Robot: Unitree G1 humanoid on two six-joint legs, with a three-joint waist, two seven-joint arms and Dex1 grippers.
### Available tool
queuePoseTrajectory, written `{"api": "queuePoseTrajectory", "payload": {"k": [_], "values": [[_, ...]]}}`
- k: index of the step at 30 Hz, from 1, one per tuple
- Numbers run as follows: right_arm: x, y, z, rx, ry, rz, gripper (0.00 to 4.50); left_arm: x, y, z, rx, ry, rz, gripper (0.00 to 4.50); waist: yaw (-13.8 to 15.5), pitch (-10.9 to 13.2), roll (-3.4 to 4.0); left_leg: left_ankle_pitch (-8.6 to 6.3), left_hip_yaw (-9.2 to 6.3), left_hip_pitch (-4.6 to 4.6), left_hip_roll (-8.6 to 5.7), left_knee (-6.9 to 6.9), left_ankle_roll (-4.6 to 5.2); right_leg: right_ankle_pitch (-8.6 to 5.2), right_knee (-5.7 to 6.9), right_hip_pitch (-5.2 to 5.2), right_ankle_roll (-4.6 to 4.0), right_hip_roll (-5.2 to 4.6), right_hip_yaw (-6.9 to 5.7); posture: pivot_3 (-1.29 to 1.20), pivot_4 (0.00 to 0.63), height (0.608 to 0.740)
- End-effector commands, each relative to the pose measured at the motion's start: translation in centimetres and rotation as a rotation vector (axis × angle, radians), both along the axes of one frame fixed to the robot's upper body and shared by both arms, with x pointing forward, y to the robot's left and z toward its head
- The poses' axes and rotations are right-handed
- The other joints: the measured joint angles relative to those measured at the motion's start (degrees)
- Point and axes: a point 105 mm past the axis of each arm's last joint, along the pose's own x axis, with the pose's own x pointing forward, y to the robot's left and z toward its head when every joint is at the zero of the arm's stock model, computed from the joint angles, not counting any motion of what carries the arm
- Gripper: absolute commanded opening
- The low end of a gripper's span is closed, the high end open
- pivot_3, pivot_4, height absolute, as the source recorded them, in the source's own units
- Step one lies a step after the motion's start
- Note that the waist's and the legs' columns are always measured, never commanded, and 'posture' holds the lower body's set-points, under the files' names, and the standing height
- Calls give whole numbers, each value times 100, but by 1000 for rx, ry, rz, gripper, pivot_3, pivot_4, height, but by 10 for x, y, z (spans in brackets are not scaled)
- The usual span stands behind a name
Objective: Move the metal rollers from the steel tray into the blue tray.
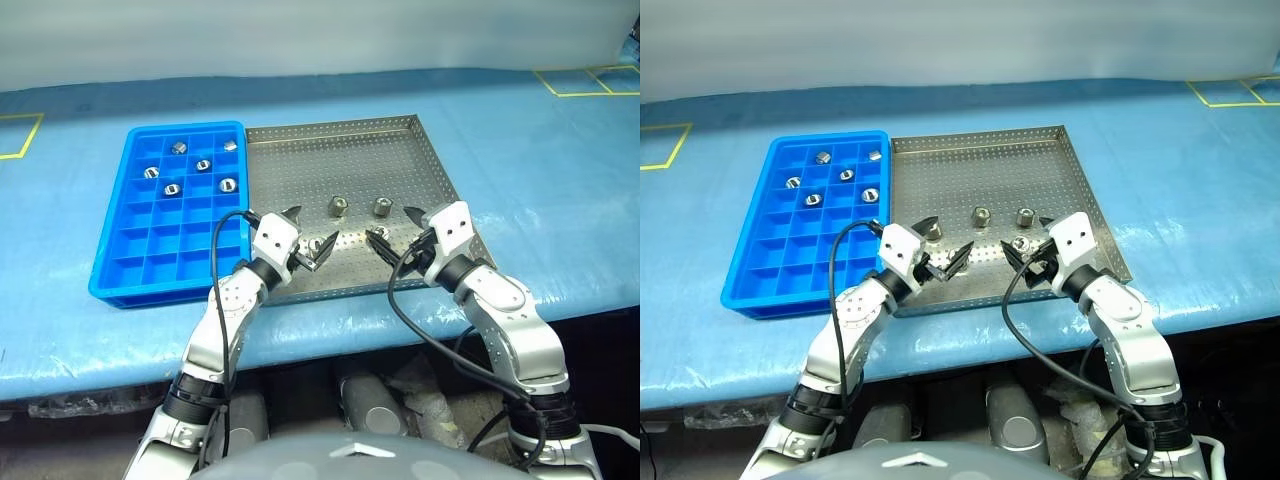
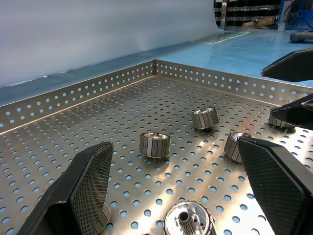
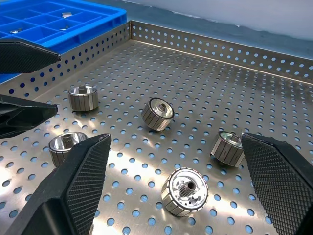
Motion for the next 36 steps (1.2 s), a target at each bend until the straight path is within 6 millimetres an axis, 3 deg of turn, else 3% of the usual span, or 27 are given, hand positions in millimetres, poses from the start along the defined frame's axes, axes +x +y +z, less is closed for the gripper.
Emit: {"api": "queuePoseTrajectory", "payload": {"k": [1,20,31,36], "values": [[0,-2,8,3,-43,-7,4473,0,-3,10,1,-46,-17,4474,-4,0,0,0,0,0,0,0,0,0,0,0,0,0,0,-135,150,740],[0,0,7,0,-37,1,4473,1,-3,11,-5,-42,-2,4474,-2,0,0,0,0,0,0,0,0,0,1,0,0,0,0,-126,150,740],[1,1,6,-1,-34,0,4473,43,7,43,-61,-51,243,4474,13,0,-1,0,-1,-2,-3,9,0,4,1,3,6,0,1,-120,150,740],[1,1,7,0,-38,-2,4473,61,10,31,-90,88,367,4474,8,1,-1,0,-3,-2,-5,8,0,9,0,3,16,0,0,-120,150,740]]}}
